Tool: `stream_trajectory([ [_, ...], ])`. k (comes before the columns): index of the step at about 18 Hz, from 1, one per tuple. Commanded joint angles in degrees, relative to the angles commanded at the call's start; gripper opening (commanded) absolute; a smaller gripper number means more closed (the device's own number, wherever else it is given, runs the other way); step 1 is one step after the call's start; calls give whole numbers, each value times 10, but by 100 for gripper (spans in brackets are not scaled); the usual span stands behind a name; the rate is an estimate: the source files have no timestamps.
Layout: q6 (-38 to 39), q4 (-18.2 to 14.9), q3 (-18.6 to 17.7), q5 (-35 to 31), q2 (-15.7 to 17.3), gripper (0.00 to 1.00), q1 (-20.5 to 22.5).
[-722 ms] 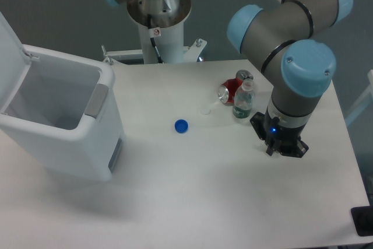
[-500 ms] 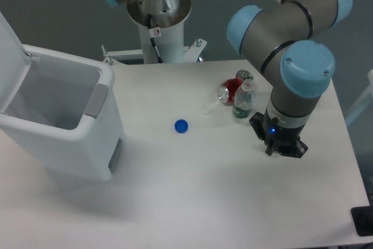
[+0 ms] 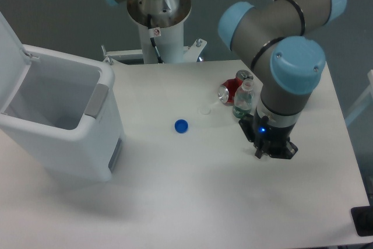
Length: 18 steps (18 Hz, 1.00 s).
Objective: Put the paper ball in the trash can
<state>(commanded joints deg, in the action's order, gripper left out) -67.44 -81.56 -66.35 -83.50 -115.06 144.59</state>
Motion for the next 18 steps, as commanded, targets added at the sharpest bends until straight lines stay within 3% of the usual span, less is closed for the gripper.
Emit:
stream_trajectory([
  [3,33,0,-50,38,66,0,-22],
  [7,105,1,-92,107,128,0,-60],
  [15,194,5,-104,196,216,0,-123],
  [18,205,6,-106,199,232,0,-143],
])
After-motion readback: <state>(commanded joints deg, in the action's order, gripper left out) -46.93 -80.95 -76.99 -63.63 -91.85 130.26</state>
